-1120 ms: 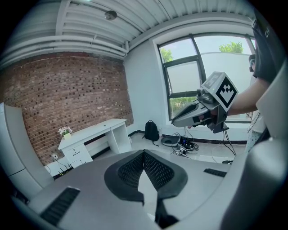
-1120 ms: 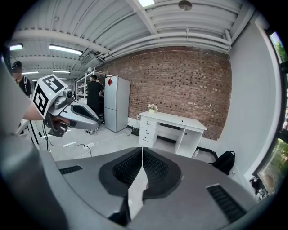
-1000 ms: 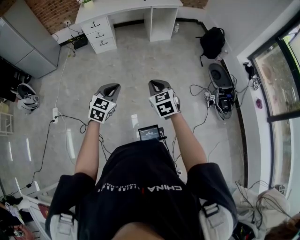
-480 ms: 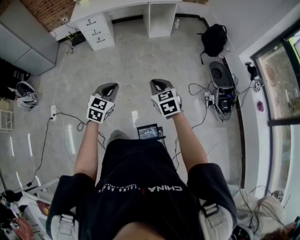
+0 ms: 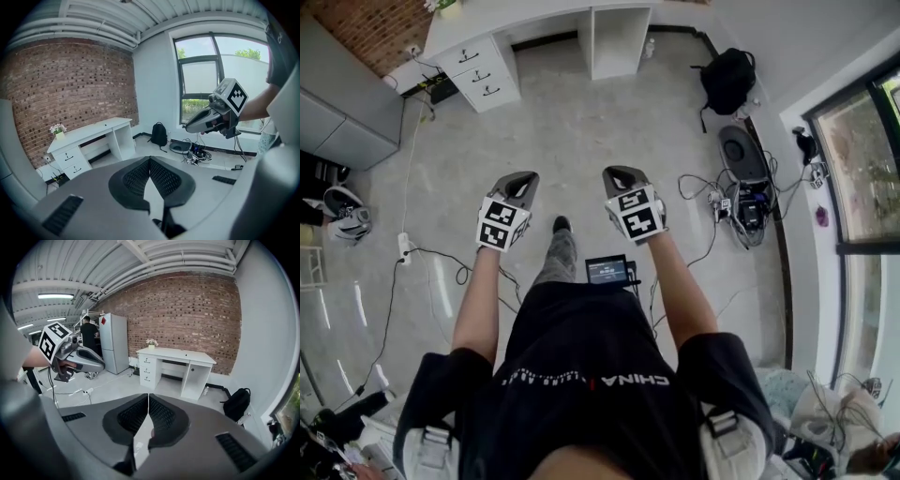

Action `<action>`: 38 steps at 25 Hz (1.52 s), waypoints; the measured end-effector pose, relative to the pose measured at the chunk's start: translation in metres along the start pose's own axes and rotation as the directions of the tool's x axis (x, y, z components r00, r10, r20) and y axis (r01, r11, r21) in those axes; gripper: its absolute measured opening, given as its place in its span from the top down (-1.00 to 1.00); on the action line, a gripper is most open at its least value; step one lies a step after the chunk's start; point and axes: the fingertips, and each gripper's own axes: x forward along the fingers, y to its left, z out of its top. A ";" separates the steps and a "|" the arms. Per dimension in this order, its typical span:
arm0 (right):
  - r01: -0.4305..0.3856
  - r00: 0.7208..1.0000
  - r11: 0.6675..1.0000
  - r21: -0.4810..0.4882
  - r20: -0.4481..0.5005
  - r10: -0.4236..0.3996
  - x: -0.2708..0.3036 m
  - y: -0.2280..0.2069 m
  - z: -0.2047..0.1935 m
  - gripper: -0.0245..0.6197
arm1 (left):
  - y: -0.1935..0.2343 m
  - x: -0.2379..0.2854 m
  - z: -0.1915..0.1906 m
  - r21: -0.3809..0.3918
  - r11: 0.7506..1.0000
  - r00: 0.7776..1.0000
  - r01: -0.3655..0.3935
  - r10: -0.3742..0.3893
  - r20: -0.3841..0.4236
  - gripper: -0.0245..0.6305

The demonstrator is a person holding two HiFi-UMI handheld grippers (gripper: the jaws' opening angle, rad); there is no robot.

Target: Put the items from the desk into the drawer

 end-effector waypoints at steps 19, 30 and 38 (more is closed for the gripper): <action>0.119 0.992 0.990 0.079 -0.046 -0.115 0.226 -0.110 0.176 0.87 | 0.271 0.149 0.076 0.009 0.996 0.995 0.091 -0.092 0.024 0.89; 0.061 0.998 0.996 0.060 -0.025 -0.060 0.351 -0.206 0.242 0.87 | 0.371 0.258 0.111 -0.011 0.999 0.999 0.039 -0.039 -0.002 0.89; 0.022 1.000 0.998 0.063 0.006 -0.022 0.412 -0.326 0.308 0.87 | 0.427 0.366 0.197 -0.012 1.000 1.000 0.000 0.001 0.013 0.89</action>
